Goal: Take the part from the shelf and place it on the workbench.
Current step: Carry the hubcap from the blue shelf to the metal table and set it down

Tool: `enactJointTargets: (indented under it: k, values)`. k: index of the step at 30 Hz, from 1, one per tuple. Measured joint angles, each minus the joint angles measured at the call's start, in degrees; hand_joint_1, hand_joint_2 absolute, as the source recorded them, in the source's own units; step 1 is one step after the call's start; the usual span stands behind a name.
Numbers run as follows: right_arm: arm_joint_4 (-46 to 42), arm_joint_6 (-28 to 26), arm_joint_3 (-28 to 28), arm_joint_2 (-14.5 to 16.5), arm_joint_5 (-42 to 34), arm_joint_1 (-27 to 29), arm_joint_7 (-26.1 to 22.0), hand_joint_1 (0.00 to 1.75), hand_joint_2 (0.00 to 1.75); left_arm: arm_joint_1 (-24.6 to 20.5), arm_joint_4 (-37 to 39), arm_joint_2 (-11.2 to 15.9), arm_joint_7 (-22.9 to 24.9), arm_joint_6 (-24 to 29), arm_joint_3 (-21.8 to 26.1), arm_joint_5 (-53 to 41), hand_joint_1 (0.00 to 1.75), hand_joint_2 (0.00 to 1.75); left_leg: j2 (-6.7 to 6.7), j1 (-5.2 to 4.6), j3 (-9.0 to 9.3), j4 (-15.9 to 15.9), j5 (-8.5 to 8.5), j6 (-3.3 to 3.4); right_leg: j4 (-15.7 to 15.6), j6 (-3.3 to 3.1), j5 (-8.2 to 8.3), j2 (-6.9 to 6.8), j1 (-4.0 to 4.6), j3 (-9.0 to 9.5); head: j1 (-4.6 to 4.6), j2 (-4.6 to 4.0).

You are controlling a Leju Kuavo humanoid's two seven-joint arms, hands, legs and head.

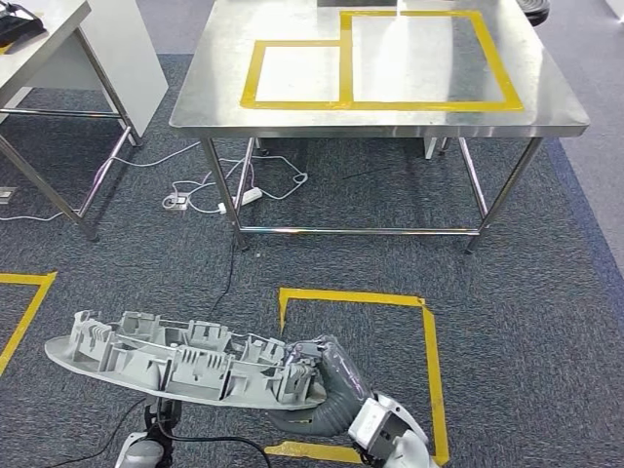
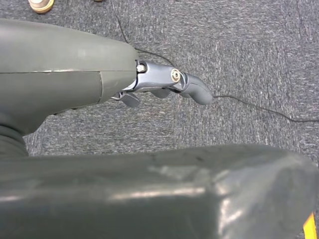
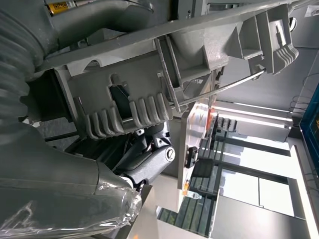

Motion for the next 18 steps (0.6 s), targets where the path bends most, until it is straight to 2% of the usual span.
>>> enactJointTargets:
  k: [3, 4, 5, 7, 8, 9, 11, 12, 13, 14, 16, 17, 18]
  values:
    - [0.0, -0.8, 0.1, 0.0, 0.1, 0.0, 0.0, 1.75, 1.75, 0.0, 0.0, 0.0, 0.0, 0.1, 0.0, 0.0, 0.0, 0.0, 0.0, 0.0, -0.02, 0.0, 0.0, 0.01, 0.0, 0.01, 0.01, 0.0, 0.0, 0.0, 0.0, 0.0]
    - [0.0, -1.1, 0.2, 0.0, 0.2, 0.0, 0.0, 1.75, 1.75, 0.0, 0.0, 0.1, 0.0, 0.1, 0.0, 0.0, 0.0, 0.0, 0.0, -0.04, -0.08, 0.1, -0.09, 0.08, -0.3, 0.21, 0.12, -0.02, -0.21, 0.07, 0.02, 0.0]
    - [0.0, -1.3, 0.2, 0.1, 0.2, 0.0, 0.0, 1.75, 1.75, 0.0, 0.0, 0.1, 0.0, 0.2, 0.0, 0.0, 0.0, 0.0, 0.0, -0.16, -0.06, 0.0, -0.08, 0.39, -0.7, 0.51, 0.31, 0.0, -0.43, 0.25, -0.05, 0.0]
    - [0.0, -1.5, 0.2, 0.3, 0.3, -0.1, 0.0, 1.75, 1.75, -0.1, 0.0, 0.2, 0.1, 0.3, 0.0, 0.0, 0.0, 0.0, 0.13, -0.25, 1.01, -1.8, 0.71, 1.67, -1.8, 1.18, 0.74, -0.22, -0.57, 0.69, -0.25, 0.0]
    - [0.0, -1.6, 0.2, 0.4, 0.3, -0.1, 0.0, 1.75, 1.75, -0.1, 0.0, 0.2, 0.1, 0.4, 0.0, 0.0, 0.0, 0.0, 0.27, -0.19, 1.78, -3.2, 1.33, 2.36, -1.4, 1.25, 0.28, -0.43, -0.4, 0.49, -0.21, 0.0]
    - [0.0, -1.6, 0.3, 0.4, 0.3, -0.3, 0.0, 1.75, 1.75, -0.2, 0.0, 0.1, 0.1, 0.4, 0.0, 0.0, 0.0, 0.0, 0.43, -0.02, 2.47, -4.3, 1.83, 2.81, 0.3, 1.22, -0.81, -0.69, -0.22, -0.3, -0.06, 0.0]
    - [0.1, -1.6, 0.3, 0.4, 0.3, -0.4, 0.0, 1.75, 1.75, -0.3, 0.0, 0.0, 0.1, 0.4, 0.0, 0.0, 0.0, 0.0, 0.63, 0.14, 2.84, -4.8, 1.95, 2.97, 7.3, 1.13, -4.31, -0.96, -0.21, -3.62, 0.26, 0.0]
    - [0.1, -1.6, 0.3, 0.4, 0.3, -0.4, 0.0, 1.75, 1.75, -0.3, 0.0, 0.1, 0.1, 0.4, 0.0, 0.0, 0.0, 0.0, 0.64, 0.21, 2.83, -4.6, 1.83, 2.85, 10.7, 1.25, -5.54, -0.99, -0.26, -5.32, 0.27, 0.0]
    - [0.2, -1.7, 0.3, 0.4, 0.2, -0.3, 0.0, 1.75, 1.75, -0.3, 0.0, 0.1, 0.1, 0.4, 0.0, 0.0, 0.0, 0.0, 0.62, 0.31, 2.82, -4.4, 1.64, 2.66, 12.7, 1.43, -5.95, -1.0, -0.32, -6.4, 0.26, 0.0]
    - [0.3, -1.7, 0.3, 0.4, 0.2, -0.2, 0.0, 1.75, 1.75, -0.3, 0.0, 0.0, 0.1, 0.5, 0.0, 0.0, 0.0, 0.0, 0.57, 0.54, 2.79, -4.0, 1.35, 2.32, 12.5, 1.68, -5.16, -1.04, -0.4, -6.35, 0.26, 0.0]
    - [0.3, -1.7, 0.3, 0.4, 0.1, -0.2, 0.0, 1.75, 1.75, -0.2, 0.0, 0.0, 0.2, 0.5, 0.0, 0.0, 0.0, 0.0, 0.46, 1.29, 2.67, -2.5, 0.27, 1.2, 6.7, 2.52, -2.0, -1.15, -0.77, -3.32, 0.28, 0.0]
    - [0.3, -1.7, 0.3, 0.4, 0.1, -0.2, 0.0, 1.75, 1.75, -0.2, 0.0, 0.1, 0.2, 0.5, 0.0, 0.0, 0.0, 0.0, 0.4, 1.53, 2.38, -1.3, -0.49, 0.45, 3.9, 2.84, -0.96, -0.98, -0.92, -1.65, 0.44, 0.0]
    - [0.3, -1.7, 0.3, 0.4, 0.1, -0.3, 0.0, 1.75, 1.75, -0.2, 0.0, 0.2, 0.2, 0.5, 0.0, 0.0, 0.0, 0.0, 0.34, 1.61, 2.01, -0.2, -1.12, -0.16, 2.3, 2.61, -0.7, -0.72, -1.02, -0.67, 0.54, 0.0]
